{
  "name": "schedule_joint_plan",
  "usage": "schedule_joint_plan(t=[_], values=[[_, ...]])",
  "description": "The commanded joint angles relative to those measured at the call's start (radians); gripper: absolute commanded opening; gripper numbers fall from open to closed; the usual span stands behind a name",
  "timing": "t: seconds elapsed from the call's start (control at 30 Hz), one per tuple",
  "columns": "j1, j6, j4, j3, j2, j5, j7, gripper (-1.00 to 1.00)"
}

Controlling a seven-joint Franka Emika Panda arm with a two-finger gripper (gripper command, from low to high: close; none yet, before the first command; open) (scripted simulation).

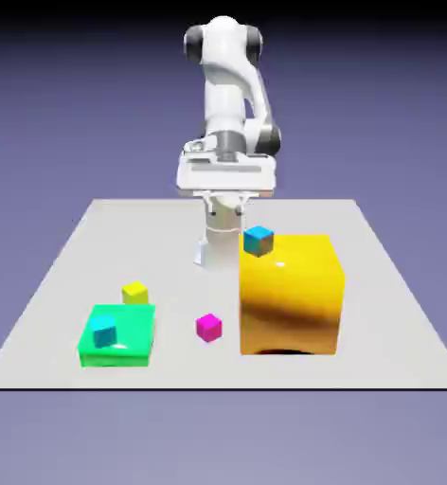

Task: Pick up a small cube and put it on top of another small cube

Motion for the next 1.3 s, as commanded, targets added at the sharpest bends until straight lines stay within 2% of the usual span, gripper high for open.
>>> schedule_joint_plan(t=[0.0, 0.93, 1.07, 1.1, 1.23, 1.27], values=[[0.002, -0.043, 0.021, -0.014, 0.036, 0.020, 0.005, 0.00], [0.069, -1.227, 0.603, -0.417, 1.045, 0.568, 0.143, 0.00], [0.087, -1.099, 0.532, -0.362, 1.119, 0.655, 0.088, 0.00], [0.087, -1.098, 0.532, -0.362, 1.119, 0.655, 0.088, -1.00], [0.069, -1.227, 0.604, -0.417, 1.044, 0.568, 0.141, -1.00], [0.076, -1.212, 0.618, -0.411, 1.023, 0.575, 0.098, -1.00]])
